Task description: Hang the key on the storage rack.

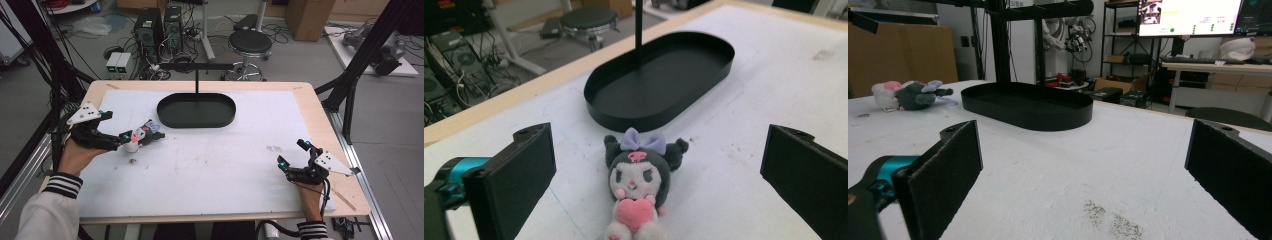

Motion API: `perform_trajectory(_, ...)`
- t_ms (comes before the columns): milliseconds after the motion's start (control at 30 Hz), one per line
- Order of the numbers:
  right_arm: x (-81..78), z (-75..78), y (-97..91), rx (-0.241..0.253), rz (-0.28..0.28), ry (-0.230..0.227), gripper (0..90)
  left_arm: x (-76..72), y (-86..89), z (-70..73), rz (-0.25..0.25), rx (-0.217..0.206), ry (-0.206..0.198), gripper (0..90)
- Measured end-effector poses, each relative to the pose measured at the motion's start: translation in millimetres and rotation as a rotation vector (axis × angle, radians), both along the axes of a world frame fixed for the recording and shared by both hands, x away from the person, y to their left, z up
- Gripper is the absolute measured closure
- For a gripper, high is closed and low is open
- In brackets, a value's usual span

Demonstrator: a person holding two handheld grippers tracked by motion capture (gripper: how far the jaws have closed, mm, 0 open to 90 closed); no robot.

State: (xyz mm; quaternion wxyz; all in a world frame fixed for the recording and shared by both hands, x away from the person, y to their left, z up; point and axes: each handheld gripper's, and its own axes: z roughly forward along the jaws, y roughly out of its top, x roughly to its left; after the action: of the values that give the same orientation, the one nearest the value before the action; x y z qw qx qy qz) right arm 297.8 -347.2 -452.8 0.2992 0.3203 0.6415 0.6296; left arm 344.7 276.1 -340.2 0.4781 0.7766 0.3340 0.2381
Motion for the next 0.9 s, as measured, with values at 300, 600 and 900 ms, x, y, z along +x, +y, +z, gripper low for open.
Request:
perform_trajectory(300,0.0,0.0,0.0,0.0,0.001,0.0,0.8,21.1,-12.3,-3.3,-0.023,0.147,0.092,1.7)
perform_trajectory(600,-0.2,0.1,0.1,-0.002,-0.001,0.001,0.8,38.4,-12.2,-17.2,-0.009,0.232,0.197,1.7)
perform_trajectory(900,-0.2,0.0,0.1,-0.003,-0.002,0.001,0.8,48.8,-14.8,-29.5,0.001,0.288,0.278,1.7)
